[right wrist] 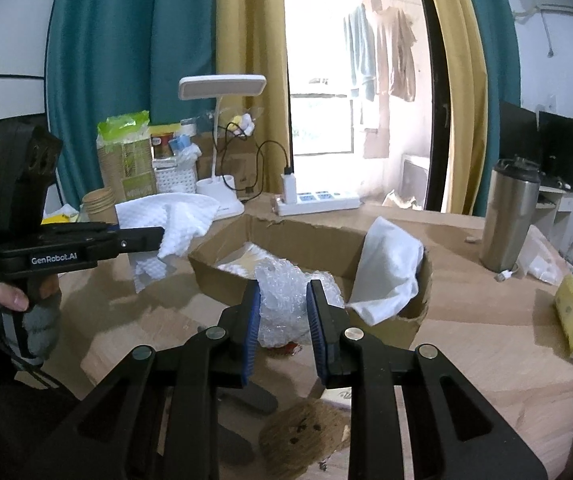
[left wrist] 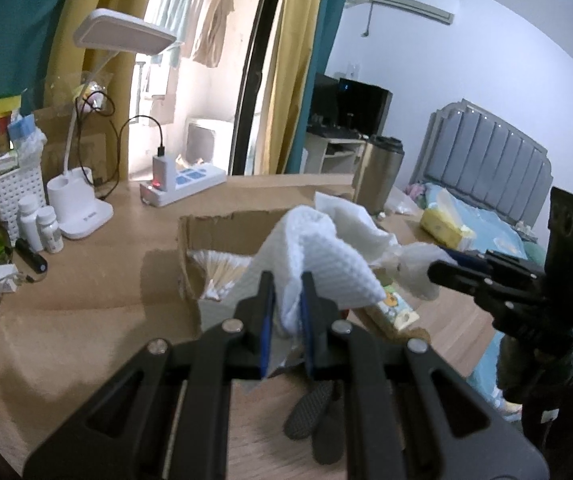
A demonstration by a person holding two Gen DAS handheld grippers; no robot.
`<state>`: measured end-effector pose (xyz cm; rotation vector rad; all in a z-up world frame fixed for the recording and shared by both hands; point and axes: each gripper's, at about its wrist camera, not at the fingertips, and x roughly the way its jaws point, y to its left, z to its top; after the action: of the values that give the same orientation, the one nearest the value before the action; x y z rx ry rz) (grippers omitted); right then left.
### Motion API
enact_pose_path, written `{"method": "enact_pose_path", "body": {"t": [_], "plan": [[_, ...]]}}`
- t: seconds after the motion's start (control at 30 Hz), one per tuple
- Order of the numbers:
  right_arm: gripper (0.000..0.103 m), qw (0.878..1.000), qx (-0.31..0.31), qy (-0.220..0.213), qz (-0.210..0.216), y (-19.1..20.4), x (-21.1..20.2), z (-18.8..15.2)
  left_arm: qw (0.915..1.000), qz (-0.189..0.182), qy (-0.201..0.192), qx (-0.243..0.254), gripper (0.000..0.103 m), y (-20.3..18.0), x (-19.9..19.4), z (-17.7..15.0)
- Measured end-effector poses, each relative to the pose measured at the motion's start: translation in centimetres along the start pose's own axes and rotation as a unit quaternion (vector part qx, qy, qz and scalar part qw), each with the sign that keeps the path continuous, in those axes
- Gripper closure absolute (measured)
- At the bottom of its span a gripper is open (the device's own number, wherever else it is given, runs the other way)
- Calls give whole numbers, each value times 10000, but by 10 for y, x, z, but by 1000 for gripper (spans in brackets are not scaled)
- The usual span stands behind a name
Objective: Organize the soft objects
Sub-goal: 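Carry the bubble wrap with the right gripper while the left carries the wipe into the box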
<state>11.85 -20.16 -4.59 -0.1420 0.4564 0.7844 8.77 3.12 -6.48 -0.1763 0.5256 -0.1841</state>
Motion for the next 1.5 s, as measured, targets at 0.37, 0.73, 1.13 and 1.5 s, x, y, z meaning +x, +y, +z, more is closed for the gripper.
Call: {"method": "enact_pose_path", "body": {"t": [0.37,0.73,1.13,1.5], "plan": [[78,9997,-30,-182,-129,-6,2,17,9995,21,-238,181,90,-7,4,16],[78,9996,-26,-175,-230,-8,18,33,9996,87,-210,146,90,-6,35,25],[78,9987,340,268,-266,-21,66,30,9997,84,213,51,90,-6,81,21],[78,9963,470,634,-330,-27,94,24,9988,136,472,-14,90,-6,109,17]]}}
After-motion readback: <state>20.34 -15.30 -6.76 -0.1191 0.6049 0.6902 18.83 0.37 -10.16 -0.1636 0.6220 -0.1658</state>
